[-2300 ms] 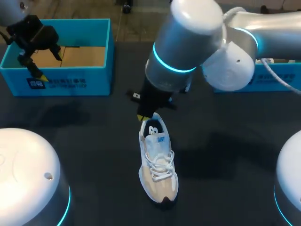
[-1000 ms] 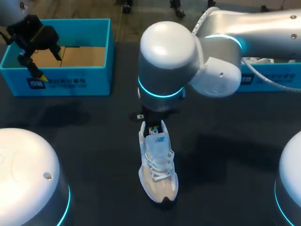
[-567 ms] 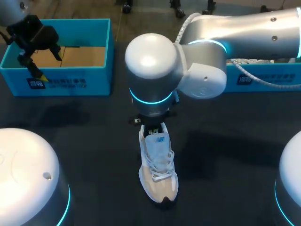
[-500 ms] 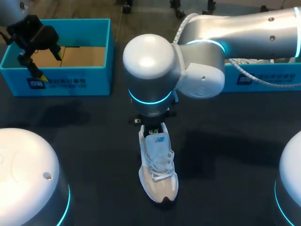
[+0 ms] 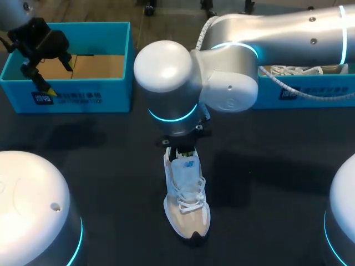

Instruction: Take the shoe out of the shoebox, open the shoe tongue, remove and reinsert the insole, then place the shoe into the shoebox

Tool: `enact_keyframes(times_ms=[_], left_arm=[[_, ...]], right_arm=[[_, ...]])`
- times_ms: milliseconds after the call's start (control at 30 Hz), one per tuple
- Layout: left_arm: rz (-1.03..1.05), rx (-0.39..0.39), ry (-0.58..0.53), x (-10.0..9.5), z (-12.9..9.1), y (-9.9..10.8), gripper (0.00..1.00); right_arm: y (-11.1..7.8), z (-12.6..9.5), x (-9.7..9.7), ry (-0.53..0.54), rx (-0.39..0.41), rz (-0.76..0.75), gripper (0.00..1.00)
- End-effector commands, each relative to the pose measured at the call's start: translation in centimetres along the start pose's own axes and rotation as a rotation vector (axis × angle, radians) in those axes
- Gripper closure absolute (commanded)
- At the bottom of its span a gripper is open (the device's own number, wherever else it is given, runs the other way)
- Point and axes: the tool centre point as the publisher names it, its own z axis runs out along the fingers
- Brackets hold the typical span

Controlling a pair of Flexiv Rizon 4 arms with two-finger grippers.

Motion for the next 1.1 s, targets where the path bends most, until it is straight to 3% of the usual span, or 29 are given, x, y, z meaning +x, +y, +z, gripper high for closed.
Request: enact_keyframes(times_ms=[33,333,500,633,867,1100], left_arm=[[0.001,-0.003,0.001,0.0,0.0,0.0,0.00],[0.001,-0.003,0.001,0.0,0.0,0.0,0.00],[0.001,-0.003,0.001,0.0,0.0,0.0,0.00],[0.001,-0.003,0.001,0.0,0.0,0.0,0.00],[0.001,-0.003,0.001,0.0,0.0,0.0,0.00],[0.001,-0.003,0.001,0.0,0.0,0.0,0.00]], right_arm=[[-0.2,1.5,-0.6,0.010,0.005,0.018,1.00],[-0.3,3.7,-1.0,0.022,0.030,0.017,1.00],[-0.1,4.9,-0.2,0.039,0.049,0.018,1.00],[-0.3,4.9,0.3,0.060,0.042,0.016,1.00],[-0.8,2.9,0.8,0.065,0.009,0.046,1.00],[-1.3,4.2,1.5,0.117,0.029,0.059,1.00]])
